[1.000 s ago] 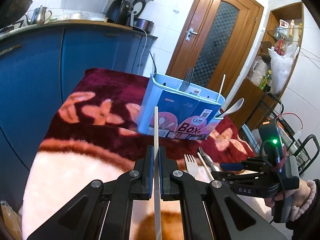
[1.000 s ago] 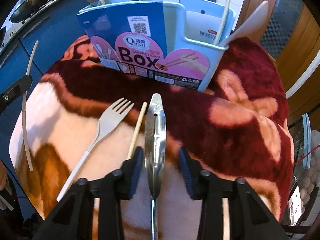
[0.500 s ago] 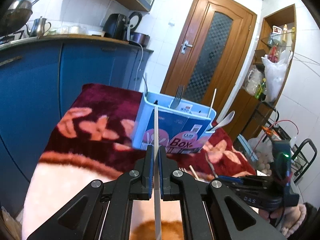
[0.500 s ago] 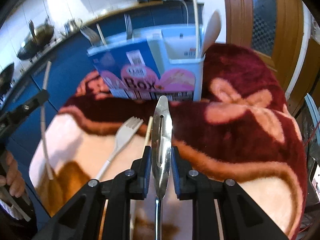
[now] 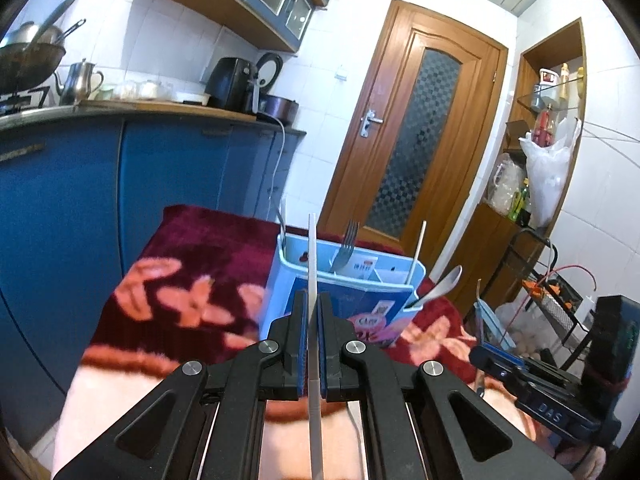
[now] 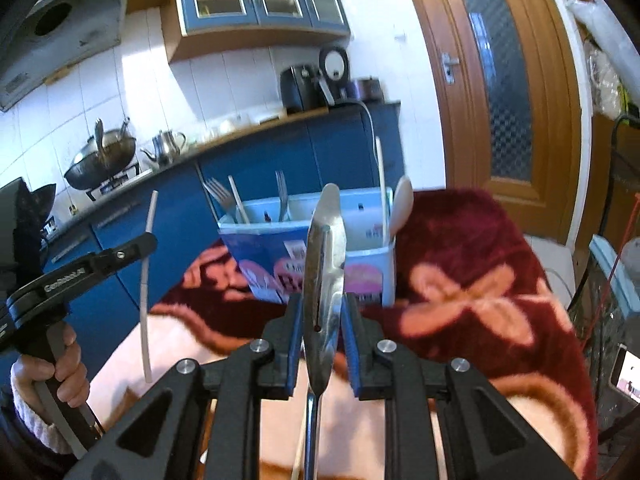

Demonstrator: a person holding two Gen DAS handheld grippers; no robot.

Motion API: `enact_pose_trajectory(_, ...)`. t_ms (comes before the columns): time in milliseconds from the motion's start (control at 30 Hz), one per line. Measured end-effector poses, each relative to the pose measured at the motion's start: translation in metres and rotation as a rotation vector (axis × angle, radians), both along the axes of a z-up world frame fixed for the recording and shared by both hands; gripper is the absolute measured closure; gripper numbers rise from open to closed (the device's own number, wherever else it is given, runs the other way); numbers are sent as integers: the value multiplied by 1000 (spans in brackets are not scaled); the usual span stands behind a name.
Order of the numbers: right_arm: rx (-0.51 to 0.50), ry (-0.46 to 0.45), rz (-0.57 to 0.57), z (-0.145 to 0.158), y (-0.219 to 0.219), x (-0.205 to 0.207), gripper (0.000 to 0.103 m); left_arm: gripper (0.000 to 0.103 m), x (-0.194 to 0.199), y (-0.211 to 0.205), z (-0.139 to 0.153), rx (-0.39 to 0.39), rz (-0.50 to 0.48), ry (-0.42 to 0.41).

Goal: Organize utensils
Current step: 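Lower the white stick into the caddy with the left tool while the right tool brings the knife over it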

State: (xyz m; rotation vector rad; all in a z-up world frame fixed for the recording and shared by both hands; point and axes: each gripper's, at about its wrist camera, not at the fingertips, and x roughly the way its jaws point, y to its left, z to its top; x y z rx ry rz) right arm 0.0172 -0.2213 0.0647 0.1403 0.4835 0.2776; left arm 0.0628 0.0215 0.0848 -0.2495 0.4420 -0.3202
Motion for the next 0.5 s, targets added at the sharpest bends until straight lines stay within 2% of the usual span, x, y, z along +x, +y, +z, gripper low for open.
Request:
enact_pose_trajectory(233,43,-59,9,11,-3,-1,82,99,5,-9,15,23,18,-79)
enact_pose_trajectory(500,72,-77,1,13,-7,2,82,99,19,-20,33,49,30,-153)
